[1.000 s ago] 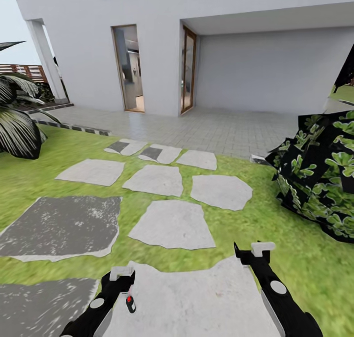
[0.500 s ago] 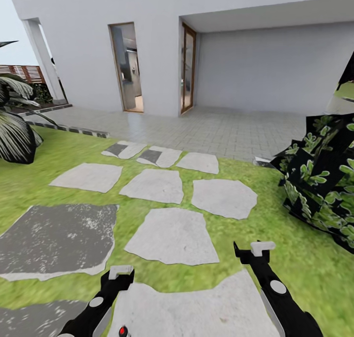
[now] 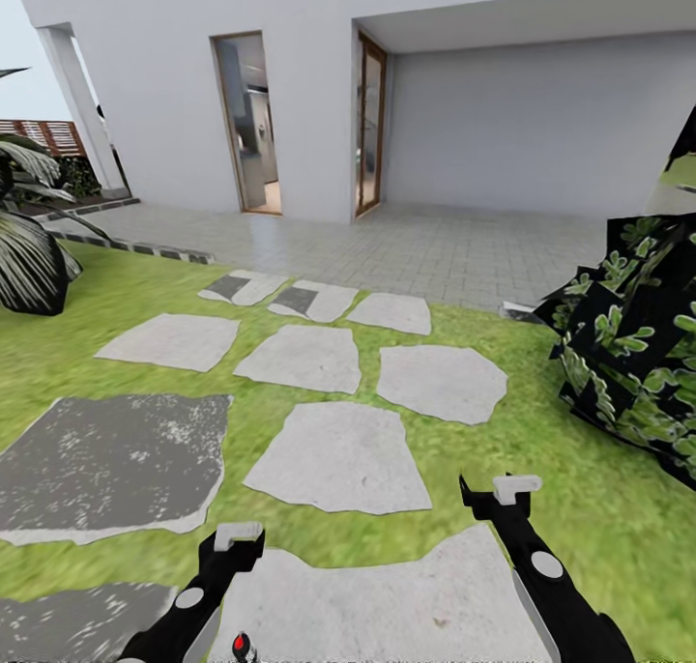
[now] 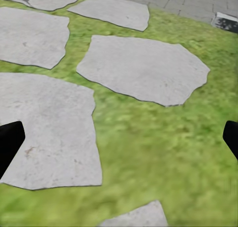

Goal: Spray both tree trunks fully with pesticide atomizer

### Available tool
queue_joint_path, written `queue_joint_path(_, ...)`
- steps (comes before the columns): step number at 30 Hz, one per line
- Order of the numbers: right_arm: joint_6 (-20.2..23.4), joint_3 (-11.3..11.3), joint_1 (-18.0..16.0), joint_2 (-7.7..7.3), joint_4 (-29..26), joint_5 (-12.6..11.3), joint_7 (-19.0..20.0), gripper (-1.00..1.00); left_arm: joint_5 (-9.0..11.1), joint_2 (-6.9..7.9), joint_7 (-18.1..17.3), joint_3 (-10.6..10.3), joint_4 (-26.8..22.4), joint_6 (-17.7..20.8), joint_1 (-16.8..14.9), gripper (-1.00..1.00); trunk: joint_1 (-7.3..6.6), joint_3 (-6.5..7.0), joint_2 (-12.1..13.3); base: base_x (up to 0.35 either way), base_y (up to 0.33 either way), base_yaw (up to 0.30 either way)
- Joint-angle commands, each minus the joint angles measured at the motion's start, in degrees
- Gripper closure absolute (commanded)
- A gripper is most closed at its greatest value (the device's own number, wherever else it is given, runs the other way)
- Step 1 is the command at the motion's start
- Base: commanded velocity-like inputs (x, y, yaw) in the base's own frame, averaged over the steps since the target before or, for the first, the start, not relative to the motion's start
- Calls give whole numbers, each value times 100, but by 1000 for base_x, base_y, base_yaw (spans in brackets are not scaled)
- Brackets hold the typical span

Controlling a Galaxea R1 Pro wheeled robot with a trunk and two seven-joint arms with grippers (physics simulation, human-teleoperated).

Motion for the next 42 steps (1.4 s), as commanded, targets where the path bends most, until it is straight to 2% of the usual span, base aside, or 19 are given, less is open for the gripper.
queue_joint_path(1, -2, 0, 0, 0, 0, 0, 0, -100, 2, 0, 0, 0, 2, -2, 0, -100, 23, -28, -42, 0, 0, 33)
queue_joint_path(27, 0, 0, 0, 0, 2, -6, 0, -100, 0, 0, 0, 0, 21, -16, 0, -100, 594, -731, -1085, 0, 0, 68)
queue_joint_path(42, 95, -9, 0, 0, -9, -17, -6, -100, 0, 1, 0, 0, 21, -16, -1, -100, 923, -1139, -1686, 0, 0, 10)
